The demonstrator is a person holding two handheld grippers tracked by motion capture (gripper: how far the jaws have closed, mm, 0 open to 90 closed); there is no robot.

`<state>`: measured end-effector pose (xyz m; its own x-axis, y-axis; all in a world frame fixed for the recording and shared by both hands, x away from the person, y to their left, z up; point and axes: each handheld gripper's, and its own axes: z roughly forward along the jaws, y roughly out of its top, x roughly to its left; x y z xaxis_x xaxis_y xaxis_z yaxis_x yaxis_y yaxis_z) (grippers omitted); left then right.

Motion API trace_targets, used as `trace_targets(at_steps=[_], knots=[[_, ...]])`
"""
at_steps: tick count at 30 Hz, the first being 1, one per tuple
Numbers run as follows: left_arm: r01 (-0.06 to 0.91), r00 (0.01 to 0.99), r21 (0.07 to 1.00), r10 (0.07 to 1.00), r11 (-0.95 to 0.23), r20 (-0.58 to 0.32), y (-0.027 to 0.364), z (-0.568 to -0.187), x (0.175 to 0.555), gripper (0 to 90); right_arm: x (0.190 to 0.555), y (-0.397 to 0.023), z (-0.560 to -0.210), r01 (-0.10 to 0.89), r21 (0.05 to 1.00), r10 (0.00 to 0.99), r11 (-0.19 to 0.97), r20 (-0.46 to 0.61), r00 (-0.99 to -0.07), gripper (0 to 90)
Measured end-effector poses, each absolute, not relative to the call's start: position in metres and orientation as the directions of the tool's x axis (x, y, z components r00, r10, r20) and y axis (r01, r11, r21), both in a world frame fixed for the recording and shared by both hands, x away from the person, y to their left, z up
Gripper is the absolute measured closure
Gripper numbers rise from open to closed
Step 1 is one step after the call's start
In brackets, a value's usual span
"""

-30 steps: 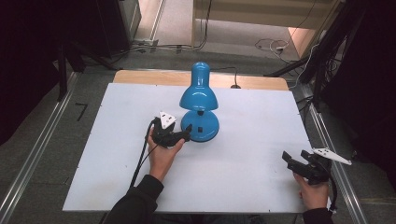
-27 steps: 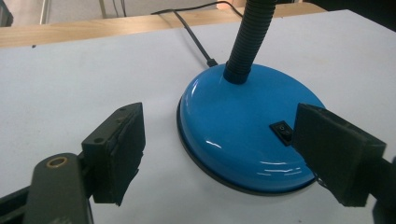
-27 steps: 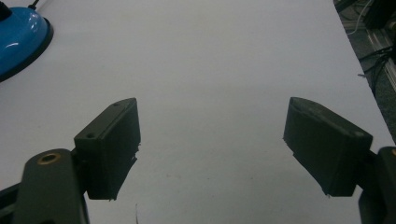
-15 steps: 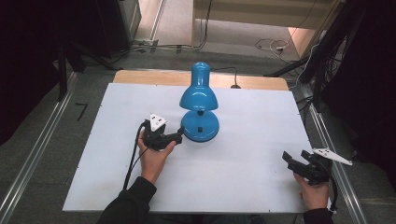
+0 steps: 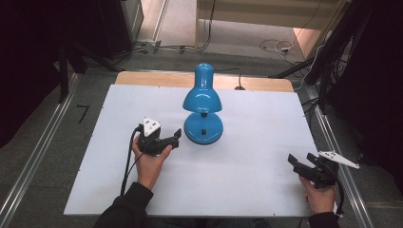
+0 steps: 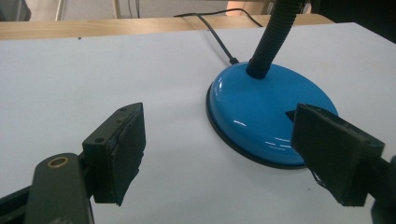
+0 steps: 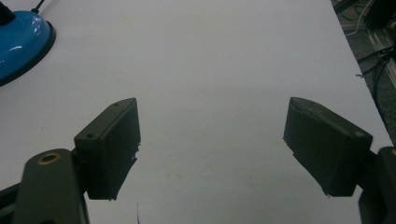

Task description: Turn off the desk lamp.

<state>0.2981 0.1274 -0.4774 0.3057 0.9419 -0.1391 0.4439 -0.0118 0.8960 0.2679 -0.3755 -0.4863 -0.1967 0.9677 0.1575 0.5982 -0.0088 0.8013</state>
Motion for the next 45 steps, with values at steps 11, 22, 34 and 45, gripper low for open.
trace_targets(at_steps=[11, 22, 34, 45], knots=[[0.457, 0.283, 0.889, 0.948, 0.001, -0.147, 0.145, -0.48, 0.283, 19.8, 0.267, -0.376, -0.486, 0.598, 0.801, 0.968, -0.013, 0.16, -0.193, 17.5], [0.46, 0.251, 0.887, 0.954, 0.029, -0.161, 0.165, -0.479, 0.266, 19.8, 0.267, -0.376, -0.485, 0.597, 0.802, 0.967, -0.017, 0.164, -0.193, 17.5], [0.458, 0.216, 0.889, 0.966, 0.027, -0.141, 0.174, -0.48, 0.25, 19.8, 0.267, -0.376, -0.486, 0.599, 0.801, 0.968, -0.014, 0.161, -0.193, 17.5], [0.474, 0.176, 0.879, 0.973, 0.047, -0.148, 0.189, -0.483, 0.239, 19.8, 0.268, -0.377, -0.486, 0.601, 0.799, 0.969, -0.01, 0.156, -0.191, 14.5]])
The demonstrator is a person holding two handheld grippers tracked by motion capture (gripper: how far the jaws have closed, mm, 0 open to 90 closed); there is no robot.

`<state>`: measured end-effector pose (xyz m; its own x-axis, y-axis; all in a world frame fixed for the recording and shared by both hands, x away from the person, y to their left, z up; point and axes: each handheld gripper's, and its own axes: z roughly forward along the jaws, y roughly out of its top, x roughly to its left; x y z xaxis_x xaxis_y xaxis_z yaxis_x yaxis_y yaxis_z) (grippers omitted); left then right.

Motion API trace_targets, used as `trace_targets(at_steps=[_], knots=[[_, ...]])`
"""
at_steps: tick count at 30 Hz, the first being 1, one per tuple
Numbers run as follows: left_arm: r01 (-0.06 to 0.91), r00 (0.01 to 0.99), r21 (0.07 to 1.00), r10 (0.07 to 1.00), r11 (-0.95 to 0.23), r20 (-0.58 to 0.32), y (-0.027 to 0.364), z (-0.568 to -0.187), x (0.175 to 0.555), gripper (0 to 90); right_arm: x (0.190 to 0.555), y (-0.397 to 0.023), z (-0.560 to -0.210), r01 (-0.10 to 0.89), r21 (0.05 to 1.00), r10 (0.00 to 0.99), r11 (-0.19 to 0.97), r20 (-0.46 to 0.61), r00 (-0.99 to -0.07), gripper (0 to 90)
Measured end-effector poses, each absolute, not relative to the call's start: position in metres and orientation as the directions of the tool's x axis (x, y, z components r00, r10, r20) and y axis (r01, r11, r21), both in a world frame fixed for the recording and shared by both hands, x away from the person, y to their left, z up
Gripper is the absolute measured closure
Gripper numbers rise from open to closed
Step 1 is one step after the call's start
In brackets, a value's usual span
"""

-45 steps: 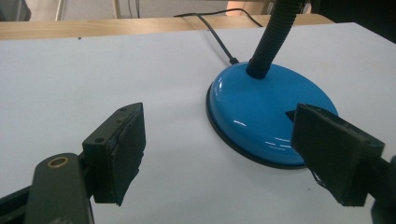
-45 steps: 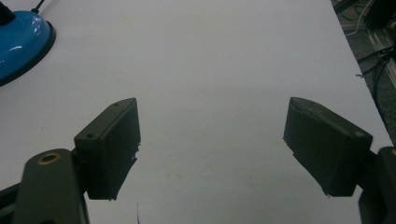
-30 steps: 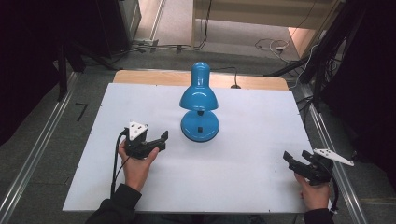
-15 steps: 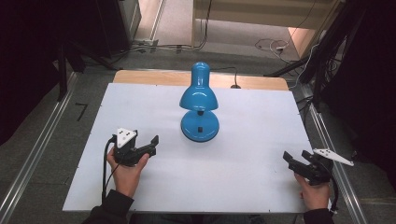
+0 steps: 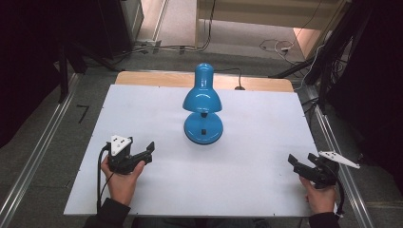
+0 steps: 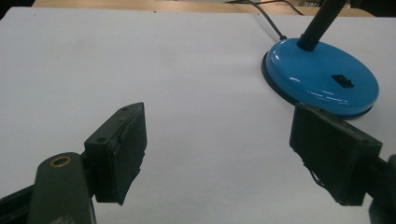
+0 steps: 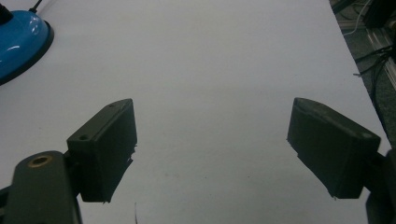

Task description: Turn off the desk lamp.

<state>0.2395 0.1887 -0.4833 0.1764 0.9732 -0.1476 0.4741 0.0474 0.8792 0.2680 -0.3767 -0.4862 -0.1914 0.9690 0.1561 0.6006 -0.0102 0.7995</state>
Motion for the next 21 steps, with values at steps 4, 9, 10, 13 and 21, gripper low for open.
trace_targets(at_steps=[4, 9, 10, 13, 21], knots=[[0.469, 0.157, 0.881, 0.976, 0.061, -0.152, 0.195, -0.483, 0.234, 19.8, 0.268, -0.377, -0.486, 0.602, 0.799, 0.969, -0.01, 0.156, -0.191, 14.5], [0.473, 0.13, 0.877, 0.979, 0.08, -0.159, 0.205, -0.483, 0.228, 19.8, 0.268, -0.376, -0.486, 0.601, 0.799, 0.969, -0.01, 0.156, -0.19, 14.5], [0.474, 0.124, 0.876, 0.979, 0.085, -0.163, 0.207, -0.483, 0.226, 19.8, 0.268, -0.377, -0.486, 0.601, 0.799, 0.969, -0.01, 0.156, -0.191, 14.5], [0.48, 0.109, 0.873, 0.982, 0.086, -0.157, 0.212, -0.484, 0.221, 19.8, 0.268, -0.377, -0.486, 0.601, 0.799, 0.969, -0.01, 0.156, -0.191, 14.5], [0.494, 0.058, 0.864, 0.988, 0.094, -0.14, 0.227, -0.488, 0.211, 19.6, 0.268, -0.377, -0.486, 0.6, 0.8, 0.969, -0.01, 0.155, -0.19, 14.5]])
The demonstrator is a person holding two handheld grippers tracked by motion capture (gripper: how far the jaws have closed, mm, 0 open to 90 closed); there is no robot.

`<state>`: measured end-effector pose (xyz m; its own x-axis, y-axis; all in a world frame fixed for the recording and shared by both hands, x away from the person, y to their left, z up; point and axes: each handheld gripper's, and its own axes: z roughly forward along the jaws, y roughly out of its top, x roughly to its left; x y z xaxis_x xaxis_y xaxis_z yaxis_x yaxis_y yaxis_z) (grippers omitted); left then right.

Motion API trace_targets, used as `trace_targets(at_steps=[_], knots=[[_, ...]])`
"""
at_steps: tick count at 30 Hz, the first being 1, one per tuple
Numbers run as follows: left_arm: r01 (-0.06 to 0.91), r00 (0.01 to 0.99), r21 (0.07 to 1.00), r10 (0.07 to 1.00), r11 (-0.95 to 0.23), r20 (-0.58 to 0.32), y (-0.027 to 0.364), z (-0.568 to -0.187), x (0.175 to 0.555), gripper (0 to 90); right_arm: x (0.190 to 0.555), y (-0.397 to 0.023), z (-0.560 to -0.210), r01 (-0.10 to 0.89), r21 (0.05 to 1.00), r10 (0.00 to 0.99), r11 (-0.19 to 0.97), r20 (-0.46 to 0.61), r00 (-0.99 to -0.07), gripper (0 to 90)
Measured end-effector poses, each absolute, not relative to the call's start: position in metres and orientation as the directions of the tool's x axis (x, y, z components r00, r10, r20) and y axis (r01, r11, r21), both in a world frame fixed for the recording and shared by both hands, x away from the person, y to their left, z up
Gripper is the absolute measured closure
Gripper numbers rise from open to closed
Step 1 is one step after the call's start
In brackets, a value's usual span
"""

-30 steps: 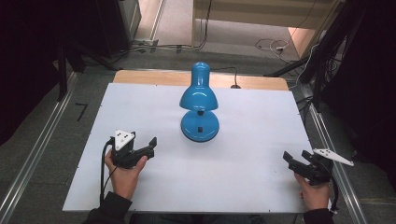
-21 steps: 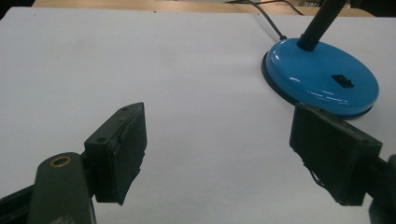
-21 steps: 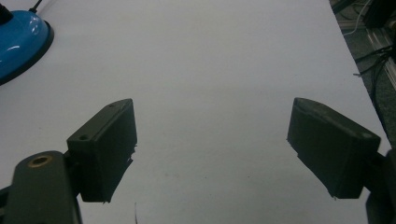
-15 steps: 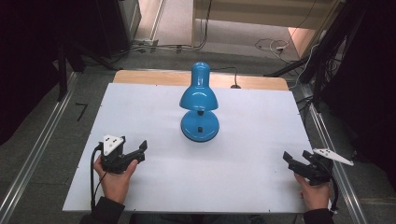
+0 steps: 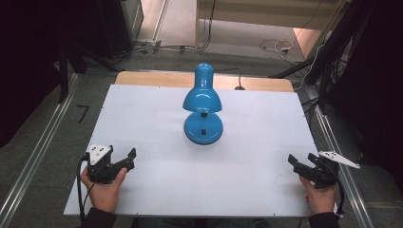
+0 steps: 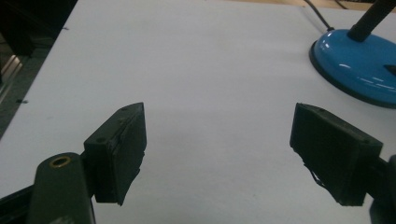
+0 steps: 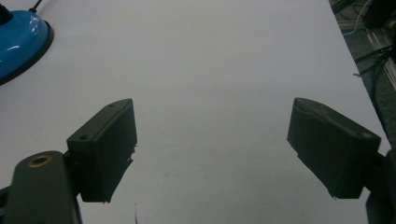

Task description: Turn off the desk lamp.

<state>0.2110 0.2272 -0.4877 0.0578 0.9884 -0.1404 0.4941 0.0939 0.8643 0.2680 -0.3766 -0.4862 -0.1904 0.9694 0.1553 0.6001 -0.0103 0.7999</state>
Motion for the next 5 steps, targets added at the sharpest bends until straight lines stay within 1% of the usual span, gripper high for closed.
trace_targets(at_steps=[5], knots=[[0.53, 0.033, 0.845, 0.993, 0.079, -0.113, 0.2364, -0.4939, 0.207, 18.8, 0.2676, -0.3768, -0.486, 0.602, 0.798, 0.969, -0.012, 0.157, -0.189, 14.5]])
